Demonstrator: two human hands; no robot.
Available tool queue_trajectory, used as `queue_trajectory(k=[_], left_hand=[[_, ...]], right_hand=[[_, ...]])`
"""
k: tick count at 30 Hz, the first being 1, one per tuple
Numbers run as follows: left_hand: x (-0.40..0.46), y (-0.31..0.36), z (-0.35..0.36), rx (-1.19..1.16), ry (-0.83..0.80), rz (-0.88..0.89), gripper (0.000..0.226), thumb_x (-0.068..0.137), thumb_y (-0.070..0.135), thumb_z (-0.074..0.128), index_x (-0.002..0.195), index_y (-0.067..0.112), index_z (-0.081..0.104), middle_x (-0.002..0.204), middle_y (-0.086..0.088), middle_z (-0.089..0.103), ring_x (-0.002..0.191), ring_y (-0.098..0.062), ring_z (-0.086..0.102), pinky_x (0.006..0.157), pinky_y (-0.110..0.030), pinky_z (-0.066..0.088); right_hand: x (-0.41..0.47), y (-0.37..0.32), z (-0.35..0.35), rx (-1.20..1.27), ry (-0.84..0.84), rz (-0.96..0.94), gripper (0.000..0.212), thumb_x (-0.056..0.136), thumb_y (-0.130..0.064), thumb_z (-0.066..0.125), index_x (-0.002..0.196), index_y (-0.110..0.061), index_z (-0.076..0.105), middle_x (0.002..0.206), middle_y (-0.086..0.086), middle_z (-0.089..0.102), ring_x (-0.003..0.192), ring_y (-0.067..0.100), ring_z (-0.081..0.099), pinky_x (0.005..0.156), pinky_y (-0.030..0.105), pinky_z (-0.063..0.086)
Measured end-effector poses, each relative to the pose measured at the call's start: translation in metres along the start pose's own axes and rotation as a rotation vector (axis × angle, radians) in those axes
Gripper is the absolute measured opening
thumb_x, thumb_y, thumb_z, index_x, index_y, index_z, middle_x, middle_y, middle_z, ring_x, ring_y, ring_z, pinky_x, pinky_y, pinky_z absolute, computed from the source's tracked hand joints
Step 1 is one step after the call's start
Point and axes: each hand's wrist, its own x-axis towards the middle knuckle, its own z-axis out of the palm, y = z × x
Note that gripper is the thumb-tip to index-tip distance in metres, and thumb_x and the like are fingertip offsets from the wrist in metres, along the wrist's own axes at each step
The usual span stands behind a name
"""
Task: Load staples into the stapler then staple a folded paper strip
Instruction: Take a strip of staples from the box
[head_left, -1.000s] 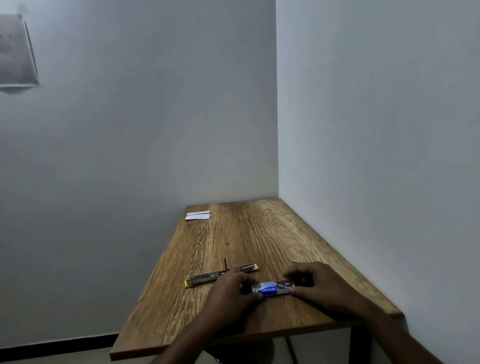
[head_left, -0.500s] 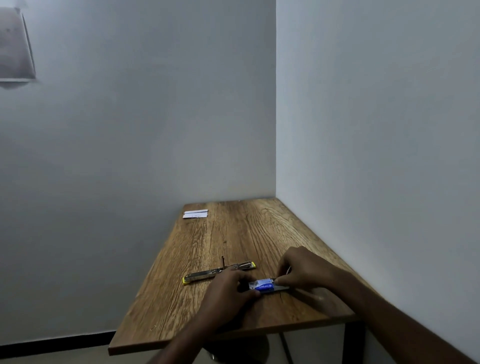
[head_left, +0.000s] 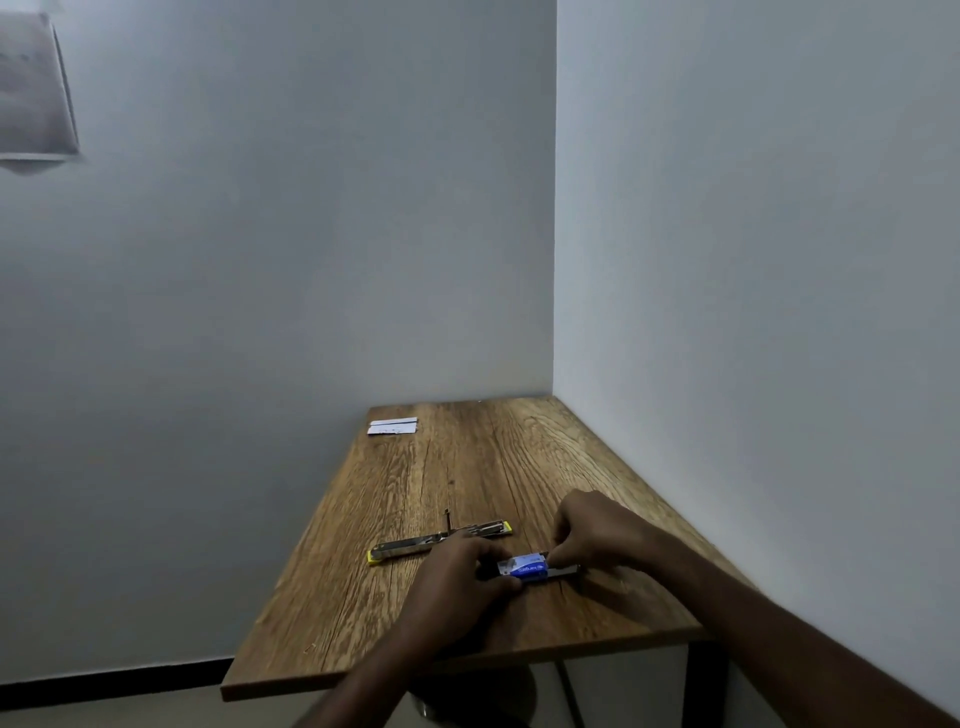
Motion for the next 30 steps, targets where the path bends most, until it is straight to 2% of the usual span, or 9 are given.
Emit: queue_trajectory(k=[4, 7, 9, 12, 15, 20, 22, 26, 30], left_hand=[[0.0, 0.0, 0.0, -0.002, 0.006, -0.001, 0.038, 0.081, 0.04, 0.075, 0.117, 0.03, 0.07, 0.115, 0.013, 0.063, 0.094, 0.003, 0.054, 0.078, -0.013, 0.043], [0.001, 0.0, 0.0, 0.001, 0.01, 0.004, 0.037, 0.081, 0.041, 0.075, 0.117, 0.031, 0.07, 0.113, 0.014, 0.063, 0.091, 0.004, 0.053, 0.069, -0.009, 0.037], [0.0, 0.0, 0.0, 0.0, 0.006, 0.004, 0.037, 0.082, 0.041, 0.075, 0.117, 0.031, 0.07, 0.113, 0.014, 0.062, 0.09, 0.004, 0.053, 0.069, -0.009, 0.036], [0.0, -0.001, 0.0, 0.001, 0.008, 0.01, 0.037, 0.082, 0.041, 0.074, 0.117, 0.031, 0.069, 0.113, 0.014, 0.062, 0.09, 0.005, 0.052, 0.07, -0.009, 0.036], [-0.001, -0.001, 0.0, -0.003, 0.004, 0.013, 0.036, 0.082, 0.041, 0.074, 0.117, 0.031, 0.069, 0.113, 0.015, 0.061, 0.087, 0.007, 0.051, 0.068, -0.009, 0.036], [0.0, -0.001, 0.0, -0.005, 0.003, 0.009, 0.036, 0.082, 0.041, 0.074, 0.116, 0.03, 0.07, 0.112, 0.014, 0.062, 0.092, 0.004, 0.054, 0.075, -0.011, 0.04], [0.0, -0.001, 0.0, -0.003, 0.005, 0.012, 0.036, 0.082, 0.042, 0.074, 0.115, 0.031, 0.07, 0.112, 0.015, 0.062, 0.089, 0.006, 0.052, 0.072, -0.009, 0.038], [0.0, -0.001, 0.001, 0.0, 0.014, 0.014, 0.037, 0.082, 0.042, 0.074, 0.116, 0.031, 0.069, 0.112, 0.015, 0.061, 0.087, 0.007, 0.051, 0.068, -0.008, 0.036], [-0.001, -0.001, 0.001, 0.006, 0.016, 0.01, 0.037, 0.082, 0.043, 0.074, 0.117, 0.031, 0.069, 0.112, 0.016, 0.061, 0.09, 0.004, 0.052, 0.069, -0.01, 0.035]], right_hand=[[-0.006, 0.007, 0.0, 0.18, 0.03, 0.008, 0.014, 0.081, -0.024, 0.077, 0.071, -0.018, 0.068, 0.069, -0.005, 0.066, 0.063, 0.004, 0.062, 0.048, 0.015, 0.042], [-0.009, 0.014, 0.004, 0.348, 0.089, -0.01, 0.011, 0.081, -0.022, 0.075, 0.076, -0.012, 0.074, 0.076, 0.003, 0.073, 0.074, 0.011, 0.069, 0.056, 0.018, 0.052], [-0.011, 0.019, 0.007, 0.479, 0.117, -0.012, 0.014, 0.081, -0.022, 0.076, 0.083, -0.009, 0.075, 0.084, 0.007, 0.076, 0.081, 0.017, 0.073, 0.065, 0.024, 0.058], [-0.011, 0.025, 0.012, 0.573, 0.125, -0.017, 0.014, 0.082, -0.021, 0.076, 0.087, -0.008, 0.076, 0.085, 0.005, 0.077, 0.081, 0.015, 0.073, 0.071, 0.027, 0.059], [-0.012, 0.028, 0.014, 0.612, 0.138, -0.023, 0.012, 0.083, -0.022, 0.077, 0.086, -0.011, 0.076, 0.084, 0.003, 0.077, 0.08, 0.012, 0.072, 0.07, 0.024, 0.058], [-0.014, 0.031, 0.016, 0.67, 0.188, -0.045, 0.009, 0.081, -0.021, 0.078, 0.084, -0.012, 0.077, 0.083, 0.002, 0.078, 0.081, 0.014, 0.073, 0.067, 0.023, 0.057], [-0.015, 0.032, 0.017, 0.694, 0.207, -0.046, 0.008, 0.081, -0.019, 0.079, 0.084, -0.012, 0.076, 0.083, 0.003, 0.077, 0.08, 0.013, 0.074, 0.065, 0.022, 0.057], [-0.016, 0.033, 0.019, 0.622, 0.282, -0.105, 0.009, 0.084, -0.02, 0.076, 0.094, -0.02, 0.075, 0.091, -0.004, 0.076, 0.084, 0.006, 0.072, 0.065, 0.017, 0.056], [-0.021, 0.035, 0.021, 0.311, 0.371, -0.216, 0.022, 0.093, -0.023, 0.066, 0.11, -0.035, 0.073, 0.1, -0.026, 0.065, 0.093, -0.008, 0.061, 0.07, 0.01, 0.046]])
